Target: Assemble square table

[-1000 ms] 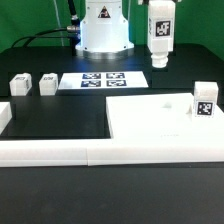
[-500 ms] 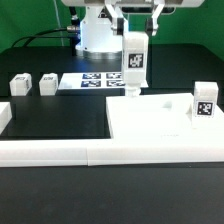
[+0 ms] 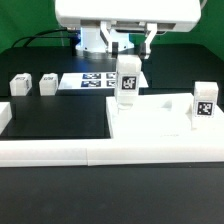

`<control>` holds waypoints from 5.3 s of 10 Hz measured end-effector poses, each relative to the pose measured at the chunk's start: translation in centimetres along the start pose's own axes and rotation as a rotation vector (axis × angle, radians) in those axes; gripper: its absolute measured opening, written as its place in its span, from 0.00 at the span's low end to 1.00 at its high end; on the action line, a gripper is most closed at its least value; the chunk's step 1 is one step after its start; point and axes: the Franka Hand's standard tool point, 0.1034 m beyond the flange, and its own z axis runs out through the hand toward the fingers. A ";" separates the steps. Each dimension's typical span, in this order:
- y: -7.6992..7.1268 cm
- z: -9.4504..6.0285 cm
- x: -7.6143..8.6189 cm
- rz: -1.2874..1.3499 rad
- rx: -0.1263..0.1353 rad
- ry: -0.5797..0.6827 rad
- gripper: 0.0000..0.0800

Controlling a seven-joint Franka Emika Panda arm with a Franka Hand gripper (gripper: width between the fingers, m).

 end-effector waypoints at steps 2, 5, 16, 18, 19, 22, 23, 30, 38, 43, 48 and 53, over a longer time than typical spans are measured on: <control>-0.2 0.6 0.2 0.001 -0.002 -0.001 0.36; -0.2 1.5 0.5 -0.001 -0.008 0.001 0.36; -0.7 2.7 -1.1 -0.029 -0.009 -0.014 0.36; -0.7 2.7 -1.1 -0.037 -0.009 -0.014 0.63; -0.7 2.7 -1.1 -0.042 -0.009 -0.014 0.76; -0.7 2.7 -1.1 -0.050 -0.009 -0.014 0.81; -0.7 2.7 -1.1 -0.053 -0.009 -0.014 0.81; 2.0 2.5 2.1 -0.039 0.044 -0.286 0.81; -0.8 6.0 -1.3 0.015 0.071 -0.681 0.81; -0.9 6.0 -1.3 0.247 -0.010 -0.686 0.36; 0.2 6.5 -1.2 0.798 -0.136 -0.629 0.36; 0.6 6.7 -1.2 1.389 -0.245 -0.592 0.36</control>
Offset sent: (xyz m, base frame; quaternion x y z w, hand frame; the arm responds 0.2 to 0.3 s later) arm 0.0171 -0.0024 -0.0050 -0.0049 0.0107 0.0051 0.9999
